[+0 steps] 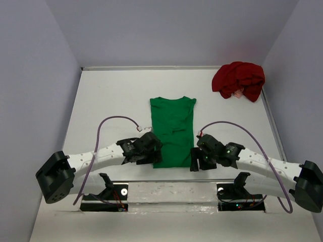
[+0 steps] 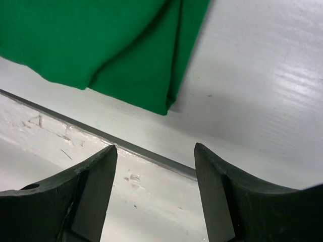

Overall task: Fold and stack the t-shirts
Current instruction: Fold the tshirt

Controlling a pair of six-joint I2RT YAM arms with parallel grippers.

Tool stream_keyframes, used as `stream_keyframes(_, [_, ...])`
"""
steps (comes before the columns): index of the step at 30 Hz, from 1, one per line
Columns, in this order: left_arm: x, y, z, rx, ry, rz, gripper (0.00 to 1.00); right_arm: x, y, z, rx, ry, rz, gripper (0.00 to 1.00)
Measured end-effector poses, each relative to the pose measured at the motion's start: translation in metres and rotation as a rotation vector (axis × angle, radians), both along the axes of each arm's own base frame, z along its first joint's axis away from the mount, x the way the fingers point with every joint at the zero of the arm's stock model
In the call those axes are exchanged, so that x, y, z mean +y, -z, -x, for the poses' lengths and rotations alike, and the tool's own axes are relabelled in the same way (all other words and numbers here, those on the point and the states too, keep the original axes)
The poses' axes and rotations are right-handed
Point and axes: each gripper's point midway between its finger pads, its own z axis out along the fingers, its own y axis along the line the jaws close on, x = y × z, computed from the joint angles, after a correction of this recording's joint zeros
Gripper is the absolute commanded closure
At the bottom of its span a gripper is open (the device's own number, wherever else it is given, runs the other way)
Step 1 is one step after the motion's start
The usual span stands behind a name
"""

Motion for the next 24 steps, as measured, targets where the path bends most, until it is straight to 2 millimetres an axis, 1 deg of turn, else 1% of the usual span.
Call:
stream_keyframes(2, [0.003,0.008,0.006,0.015,-0.005,0.016,0.18,-0.002,0.004,0.005,0.019,0.011,-0.010,0.31])
stream_keyframes(5, [0.006,0.015,0.010,0.031,-0.010,0.007,0.15,0.003,0.000,0.005,0.024,0.023,-0.032,0.30])
stream_keyframes(9, [0.005,0.014,0.006,0.023,-0.021,0.010,0.15,0.011,-0.011,-0.007,-0.010,0.041,-0.047,0.29])
stream_keyframes(11, [0.006,0.016,0.004,0.024,-0.029,0.001,0.15,0.018,-0.017,-0.018,-0.035,0.053,-0.045,0.28])
stream_keyframes(15, [0.008,0.022,-0.003,0.033,-0.052,-0.023,0.15,0.023,-0.019,-0.031,-0.069,0.078,-0.033,0.28])
stream_keyframes(17, [0.011,0.026,-0.008,0.038,-0.065,-0.031,0.15,0.020,-0.017,-0.036,-0.058,0.098,-0.033,0.28])
stream_keyframes(20, [0.013,0.025,-0.018,0.027,-0.086,-0.018,0.15,0.013,-0.015,-0.050,-0.060,0.162,-0.062,0.28])
stream_keyframes(24, [0.018,0.022,-0.036,0.007,-0.121,0.008,0.14,0.000,-0.009,-0.057,-0.047,0.205,-0.078,0.28])
